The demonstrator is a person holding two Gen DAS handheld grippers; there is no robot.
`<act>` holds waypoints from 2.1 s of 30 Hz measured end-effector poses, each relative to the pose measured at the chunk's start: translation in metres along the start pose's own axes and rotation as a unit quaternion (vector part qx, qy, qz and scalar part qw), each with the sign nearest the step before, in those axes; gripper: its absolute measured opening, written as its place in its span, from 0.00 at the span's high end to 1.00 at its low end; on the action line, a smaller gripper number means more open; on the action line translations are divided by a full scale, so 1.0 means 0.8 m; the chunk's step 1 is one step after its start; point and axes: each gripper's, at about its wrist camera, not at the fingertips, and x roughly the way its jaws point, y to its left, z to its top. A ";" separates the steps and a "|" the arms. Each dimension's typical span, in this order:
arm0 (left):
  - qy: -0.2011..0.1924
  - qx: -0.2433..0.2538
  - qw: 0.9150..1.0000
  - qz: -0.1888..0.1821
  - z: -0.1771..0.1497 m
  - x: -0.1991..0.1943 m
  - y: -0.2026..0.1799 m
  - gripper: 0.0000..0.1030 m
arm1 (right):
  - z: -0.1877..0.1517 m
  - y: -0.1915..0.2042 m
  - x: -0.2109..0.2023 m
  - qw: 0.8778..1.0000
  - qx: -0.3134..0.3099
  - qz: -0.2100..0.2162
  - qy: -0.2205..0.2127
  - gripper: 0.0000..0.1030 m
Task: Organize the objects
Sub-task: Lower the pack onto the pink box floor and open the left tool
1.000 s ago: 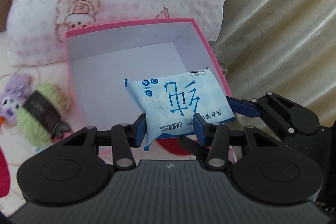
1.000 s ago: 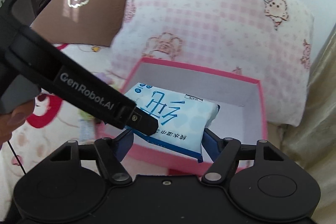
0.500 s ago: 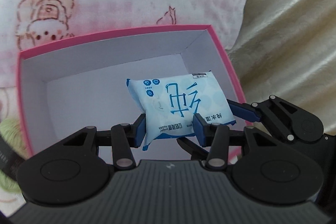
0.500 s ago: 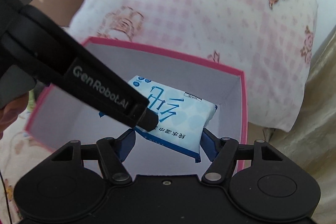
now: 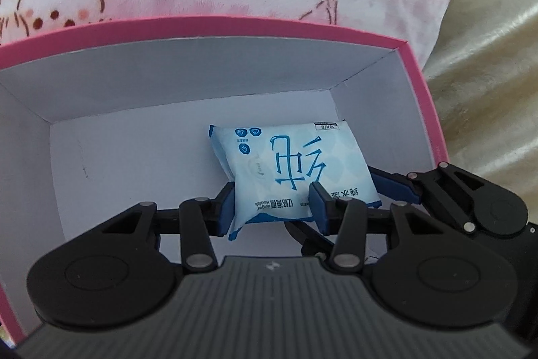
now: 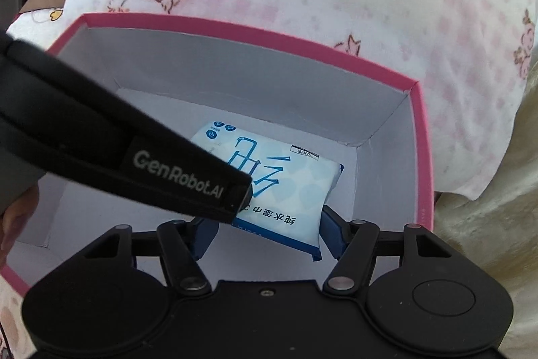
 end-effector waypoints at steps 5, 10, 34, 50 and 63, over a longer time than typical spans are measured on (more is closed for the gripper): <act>0.006 -0.019 1.000 0.007 0.004 0.010 0.001 0.56 | -0.004 0.002 0.004 1.000 -0.024 -0.005 -0.001 0.33; 0.011 -0.030 0.999 0.019 0.006 0.021 -0.001 0.58 | -0.007 -0.001 0.013 0.999 -0.030 0.000 0.020 0.32; 0.027 -0.092 0.995 -0.008 0.000 0.044 0.012 0.68 | -0.026 0.010 -0.002 0.994 -0.074 -0.075 0.019 0.55; -0.010 -0.033 0.999 0.016 -0.019 -0.003 -0.020 0.63 | -0.068 -0.025 -0.076 0.999 0.005 -0.019 -0.050 0.67; -0.022 0.028 0.999 0.027 -0.040 -0.130 -0.032 0.60 | -0.054 0.011 -0.141 0.997 0.028 0.034 -0.070 0.60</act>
